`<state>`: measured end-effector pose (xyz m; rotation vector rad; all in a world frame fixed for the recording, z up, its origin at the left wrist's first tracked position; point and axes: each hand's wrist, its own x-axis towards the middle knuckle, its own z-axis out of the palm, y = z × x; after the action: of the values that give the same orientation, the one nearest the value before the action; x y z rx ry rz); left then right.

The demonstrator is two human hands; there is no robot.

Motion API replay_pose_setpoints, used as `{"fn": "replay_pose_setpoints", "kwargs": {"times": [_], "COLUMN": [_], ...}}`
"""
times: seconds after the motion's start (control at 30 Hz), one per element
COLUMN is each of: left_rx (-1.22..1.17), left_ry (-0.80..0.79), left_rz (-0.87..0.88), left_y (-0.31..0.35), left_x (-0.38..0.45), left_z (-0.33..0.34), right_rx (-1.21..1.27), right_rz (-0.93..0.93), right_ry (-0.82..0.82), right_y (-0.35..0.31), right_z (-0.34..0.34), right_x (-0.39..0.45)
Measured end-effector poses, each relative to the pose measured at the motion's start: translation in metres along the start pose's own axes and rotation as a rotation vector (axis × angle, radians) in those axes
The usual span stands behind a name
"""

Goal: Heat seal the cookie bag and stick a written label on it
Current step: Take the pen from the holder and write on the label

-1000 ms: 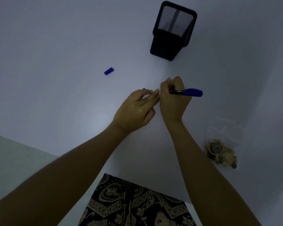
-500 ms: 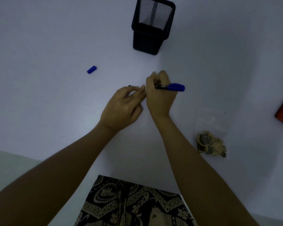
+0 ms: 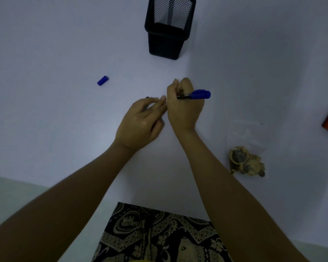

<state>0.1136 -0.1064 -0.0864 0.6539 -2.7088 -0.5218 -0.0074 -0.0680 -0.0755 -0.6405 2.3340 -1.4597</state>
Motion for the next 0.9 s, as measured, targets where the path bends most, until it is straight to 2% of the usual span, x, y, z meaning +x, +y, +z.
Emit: {"fn": "replay_pose_setpoints", "kwargs": {"times": [0.43,0.9], "left_rx": [0.003,0.005], "left_ry": [-0.011,0.063], "left_rz": [-0.008,0.029], "left_y": [0.0005,0.0006], "left_x": [-0.0003,-0.0013], "left_z": [0.0019,0.0027], "right_rx": [0.008,0.049], "right_rz": [-0.044,-0.004], "right_ry": [0.004,0.06], "right_y": [0.0009,0.0028], "right_z": [0.0,-0.0019], "right_x": [0.0026,0.0037]}}
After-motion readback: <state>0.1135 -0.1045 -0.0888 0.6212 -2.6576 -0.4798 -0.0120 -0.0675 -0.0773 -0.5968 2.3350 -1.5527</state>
